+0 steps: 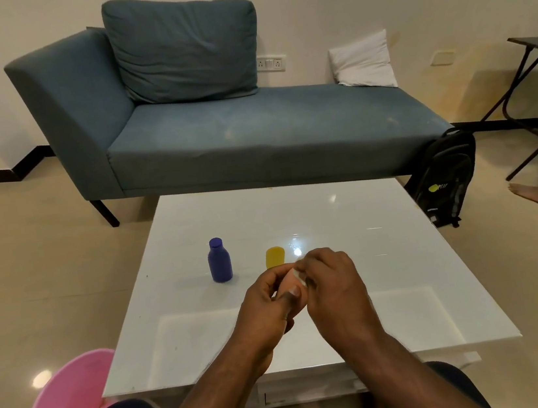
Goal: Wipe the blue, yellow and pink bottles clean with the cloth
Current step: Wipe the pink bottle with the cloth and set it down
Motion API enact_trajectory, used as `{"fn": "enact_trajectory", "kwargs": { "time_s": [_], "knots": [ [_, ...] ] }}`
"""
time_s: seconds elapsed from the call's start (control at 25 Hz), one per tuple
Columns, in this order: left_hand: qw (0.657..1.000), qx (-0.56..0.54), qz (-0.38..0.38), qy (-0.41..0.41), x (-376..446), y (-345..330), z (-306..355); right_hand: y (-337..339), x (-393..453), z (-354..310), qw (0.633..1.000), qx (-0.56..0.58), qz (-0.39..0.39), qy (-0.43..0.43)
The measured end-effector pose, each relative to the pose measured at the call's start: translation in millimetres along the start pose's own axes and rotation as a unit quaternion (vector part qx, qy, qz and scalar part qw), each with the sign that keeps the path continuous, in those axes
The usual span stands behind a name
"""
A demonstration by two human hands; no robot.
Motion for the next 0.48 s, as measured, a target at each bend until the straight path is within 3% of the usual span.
{"fn": "enact_trajectory", "kwargs": {
  "time_s": [0.08, 0.24, 0.48],
  "knots": [
    [0.999, -0.009, -0.025, 0.022, -0.9, -0.4, -4.0, -2.4, -3.5, 3.8, 0.998, -0.037, 0.003, 0.052],
    [0.996, -0.046, -0.055, 0.060, 1.6, 0.5, -10.5, -13.4, -9.6, 17.3, 0.997, -0.064, -0.028, 0.038],
    [0.983, -0.132, -0.088, 0.093, 12.6, 0.5, -18.8, -16.1, -13.7, 24.9, 0.995, 0.057, -0.080, -0.027]
  ]
}}
Point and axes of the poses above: each hand's wrist, its own x-axis towards the middle knuckle, its own y-axis out of the back of the hand, z = x × y, the point moved 3 cm from there along x, towards the middle knuckle, and after that the axes turned 4 degrees about z, right-handed, at the moved point
